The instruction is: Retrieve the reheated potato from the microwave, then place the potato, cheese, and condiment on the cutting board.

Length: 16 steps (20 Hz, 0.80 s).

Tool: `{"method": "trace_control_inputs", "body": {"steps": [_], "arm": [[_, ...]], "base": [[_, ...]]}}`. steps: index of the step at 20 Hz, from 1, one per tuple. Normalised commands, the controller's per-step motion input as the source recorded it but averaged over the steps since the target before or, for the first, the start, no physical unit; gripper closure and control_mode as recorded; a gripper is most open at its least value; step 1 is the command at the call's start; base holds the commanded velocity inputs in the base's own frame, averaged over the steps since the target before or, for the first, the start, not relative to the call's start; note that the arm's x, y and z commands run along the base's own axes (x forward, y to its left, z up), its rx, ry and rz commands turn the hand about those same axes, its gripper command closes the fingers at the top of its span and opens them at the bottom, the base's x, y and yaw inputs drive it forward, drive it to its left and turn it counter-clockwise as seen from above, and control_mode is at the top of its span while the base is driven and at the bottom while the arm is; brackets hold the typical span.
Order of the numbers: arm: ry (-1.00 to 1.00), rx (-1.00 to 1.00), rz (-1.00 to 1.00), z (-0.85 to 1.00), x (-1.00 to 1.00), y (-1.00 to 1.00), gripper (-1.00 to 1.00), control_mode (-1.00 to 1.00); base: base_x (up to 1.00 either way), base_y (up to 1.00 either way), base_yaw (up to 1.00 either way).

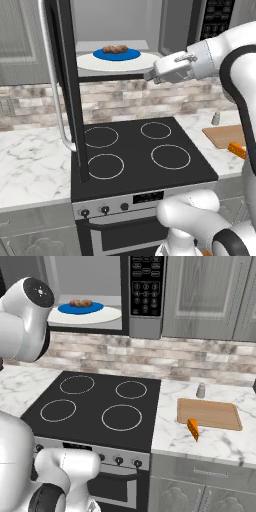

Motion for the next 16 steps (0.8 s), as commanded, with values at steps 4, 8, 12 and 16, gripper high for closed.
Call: {"method": "trace_control_inputs", "body": {"steps": [4, 8, 12, 16], "arm": [[-0.29, 0.00, 0.18, 0.10, 0.44, -0.49, -1.00, -1.00], [-0.01, -0.03, 0.14, 0.31, 0.50, -0.32, -1.00, -1.00], [-0.07, -0.10, 0.04, 0.14, 0.57, -0.14, -1.00, -1.00], [-0.08, -0.17, 0.00, 0.05, 0.65, -0.07, -1.00, -1.00]], "base": [[0.00, 0.00, 0.00], [0.00, 0.00, 0.00], [0.00, 0.00, 0.00], [0.00, 0.00, 0.00]]}}
